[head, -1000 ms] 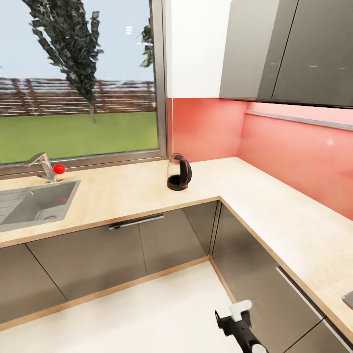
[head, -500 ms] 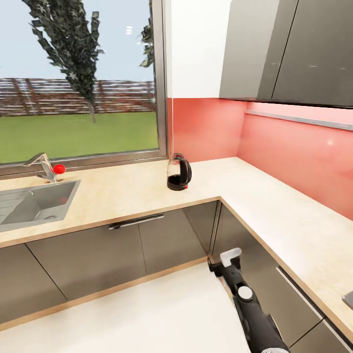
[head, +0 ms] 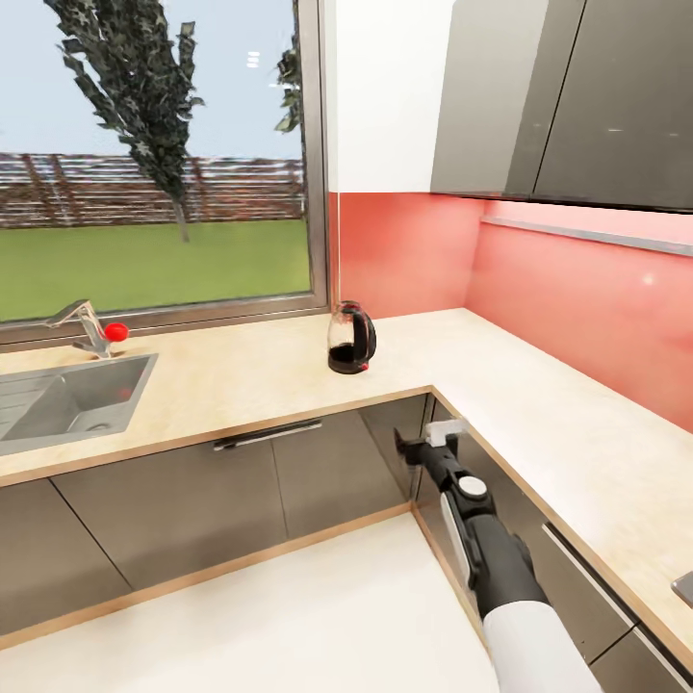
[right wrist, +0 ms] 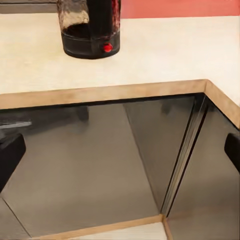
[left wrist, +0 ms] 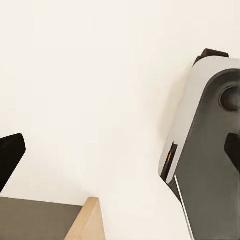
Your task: Set up a coffee station on the kitchen countertop: keep the coffee maker on the countertop, move the bottle of coffee from the kitchen shelf to the counter next to the coffee maker, place a paper coffee filter on top of the coffee maker, put the saucer next to the coffee maker with the coffee cup on the saucer, and place the electric kettle next to the coffee maker.
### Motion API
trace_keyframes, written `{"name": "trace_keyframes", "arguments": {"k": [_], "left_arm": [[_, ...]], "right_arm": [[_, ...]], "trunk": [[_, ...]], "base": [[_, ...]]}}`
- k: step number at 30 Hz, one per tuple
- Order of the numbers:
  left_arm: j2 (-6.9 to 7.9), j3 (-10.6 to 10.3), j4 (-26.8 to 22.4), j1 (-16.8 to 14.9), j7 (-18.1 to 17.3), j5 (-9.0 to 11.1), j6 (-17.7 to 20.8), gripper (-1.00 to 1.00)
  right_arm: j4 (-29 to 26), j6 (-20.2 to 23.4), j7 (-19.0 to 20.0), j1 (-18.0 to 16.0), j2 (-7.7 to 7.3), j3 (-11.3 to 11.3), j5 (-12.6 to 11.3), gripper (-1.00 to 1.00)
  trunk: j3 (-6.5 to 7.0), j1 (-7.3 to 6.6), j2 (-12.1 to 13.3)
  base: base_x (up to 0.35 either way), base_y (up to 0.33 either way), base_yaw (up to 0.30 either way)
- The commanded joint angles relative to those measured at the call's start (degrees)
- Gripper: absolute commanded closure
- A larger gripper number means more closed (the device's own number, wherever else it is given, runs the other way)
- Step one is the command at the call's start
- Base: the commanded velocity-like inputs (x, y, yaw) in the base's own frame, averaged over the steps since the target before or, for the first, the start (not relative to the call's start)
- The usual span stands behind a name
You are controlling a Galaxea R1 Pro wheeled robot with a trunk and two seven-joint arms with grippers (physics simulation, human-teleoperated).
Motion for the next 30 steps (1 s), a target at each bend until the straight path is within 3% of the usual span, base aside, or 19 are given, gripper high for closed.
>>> {"name": "trace_keyframes", "arguments": {"k": [1, 14, 18, 30], "left_arm": [[0.0, 0.1, 0.0, 0.0, 0.1, 0.3, -0.2, -1.0], [-0.2, 0.3, -0.2, 0.0, 0.2, 0.6, -0.2, -1.0], [-0.32, 0.3, -0.2, 0.0, 0.2, 0.6, -0.3, -1.0], [-0.52, 0.3, -0.2, 0.0, 0.2, 0.6, 0.0, -1.0]], "right_arm": [[0.2, 0.9, 0.5, -1.0, 0.09, -0.2, 0.4, -1.0], [1.3, 1.6, 0.6, -2.7, 0.09, -0.3, -0.1, -1.0], [2.8, 1.6, 0.5, -2.7, 0.09, -0.5, -1.8, -1.0], [3.5, 1.5, 0.5, -2.7, 0.09, -0.5, -2.1, -1.0]], "trunk": [[-0.09, 0.02, -0.1], [-0.1, 0.02, -0.1], [-0.27, 0.02, -0.1], [-0.9, 0.02, -0.1]], "base": [[0.0, 0.0, 0.0], [0.0, 0.0, 0.003], [0.0, 0.0, 0.199], [0.134, 0.0, 0.238]]}}
